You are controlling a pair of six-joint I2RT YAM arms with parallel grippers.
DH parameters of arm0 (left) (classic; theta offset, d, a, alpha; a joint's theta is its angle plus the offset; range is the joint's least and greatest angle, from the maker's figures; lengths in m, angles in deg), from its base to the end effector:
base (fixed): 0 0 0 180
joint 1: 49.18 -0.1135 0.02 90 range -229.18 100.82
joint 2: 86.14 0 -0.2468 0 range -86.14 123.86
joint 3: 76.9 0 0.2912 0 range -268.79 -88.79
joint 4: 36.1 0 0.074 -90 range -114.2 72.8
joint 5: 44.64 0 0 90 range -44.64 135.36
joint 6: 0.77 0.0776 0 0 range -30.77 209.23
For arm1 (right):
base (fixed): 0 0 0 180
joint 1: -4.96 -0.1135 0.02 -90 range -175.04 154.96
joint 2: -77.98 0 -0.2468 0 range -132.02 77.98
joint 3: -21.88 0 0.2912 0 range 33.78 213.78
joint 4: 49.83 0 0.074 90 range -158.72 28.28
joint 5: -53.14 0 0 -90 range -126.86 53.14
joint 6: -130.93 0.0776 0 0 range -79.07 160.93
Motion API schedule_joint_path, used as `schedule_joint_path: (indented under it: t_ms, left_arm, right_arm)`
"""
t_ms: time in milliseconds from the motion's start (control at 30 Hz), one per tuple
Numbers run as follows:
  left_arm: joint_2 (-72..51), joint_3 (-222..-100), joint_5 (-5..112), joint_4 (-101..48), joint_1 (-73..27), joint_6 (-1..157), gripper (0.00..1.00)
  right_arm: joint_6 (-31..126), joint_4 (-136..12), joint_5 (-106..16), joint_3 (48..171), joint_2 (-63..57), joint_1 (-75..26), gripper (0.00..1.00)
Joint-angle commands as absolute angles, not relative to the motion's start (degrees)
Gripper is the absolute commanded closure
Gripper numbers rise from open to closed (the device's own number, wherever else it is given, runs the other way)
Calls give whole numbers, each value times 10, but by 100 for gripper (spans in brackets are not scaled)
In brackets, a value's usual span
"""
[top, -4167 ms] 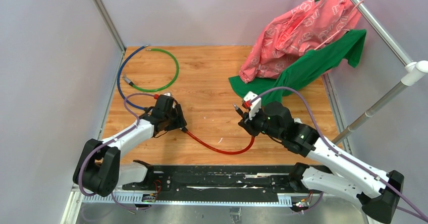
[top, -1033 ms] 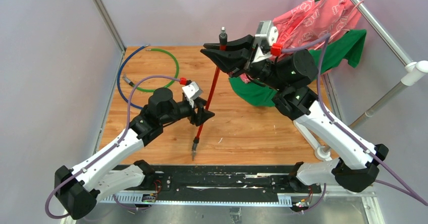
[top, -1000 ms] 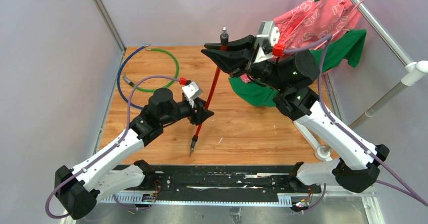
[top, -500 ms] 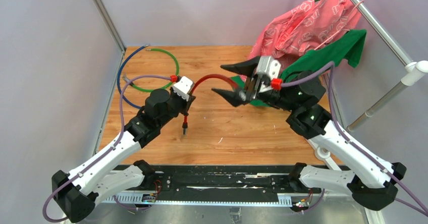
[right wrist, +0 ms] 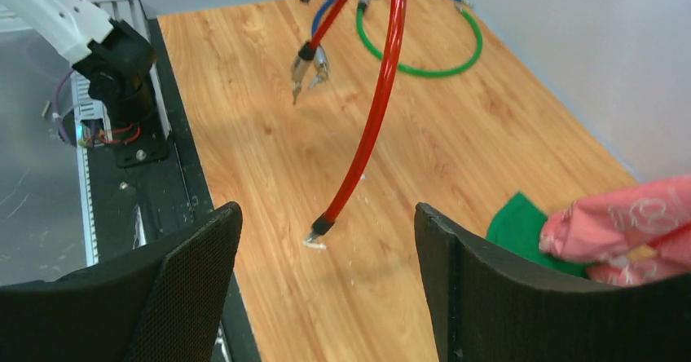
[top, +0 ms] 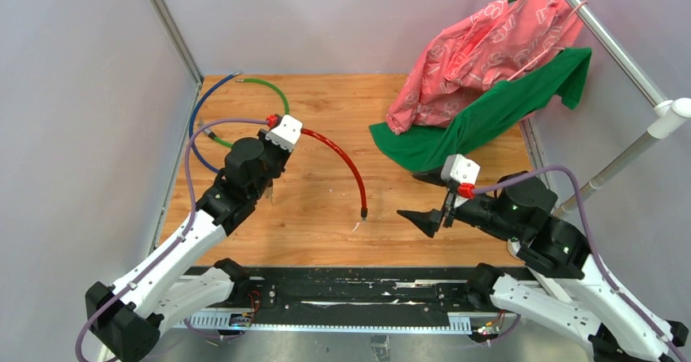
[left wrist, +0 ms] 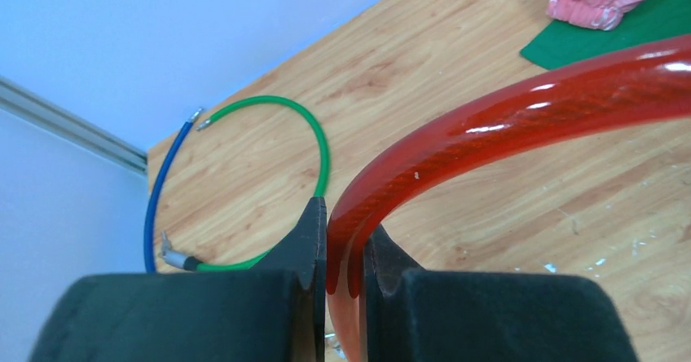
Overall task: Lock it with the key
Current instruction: Adjust the lock.
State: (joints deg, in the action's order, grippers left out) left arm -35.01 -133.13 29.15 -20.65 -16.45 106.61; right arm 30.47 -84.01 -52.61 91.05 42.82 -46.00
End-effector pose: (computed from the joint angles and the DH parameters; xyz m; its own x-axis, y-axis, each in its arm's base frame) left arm 0.2651 -0.1447 0.3049 -0.0582 0.3783 -0.9238 0.3202 0.8836 0.3417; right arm 0.1148 0.1751 0.4181 0.1649 -0.0740 -0.9835 -0.9036 0.3884 -0.1808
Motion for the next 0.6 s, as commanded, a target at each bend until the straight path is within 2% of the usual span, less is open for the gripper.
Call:
schedule_joint_path:
  t_ms: [0,100,300,467,567]
  left_arm:
    - [-354,-1342,313,-257,-171,1101,100]
    - [-364,-1337,364,-255,-170,1133,100]
    - [-361,-1341,384,-225,-171,1129,100]
    - [-363,-1343,398,-219,-171,1119,100]
    - [-364,-1343,394,-215,-170,1121,100]
  right_arm:
    - [353,-960,-433,897,431,-464,20]
    - [372,-941,-393,923,384,-465,20]
    - [422,-789,-430,965,265,-465,17]
    - [440,-763,-466,975,193,-465,21]
    - [446,-795,-439,995,172,-465,24]
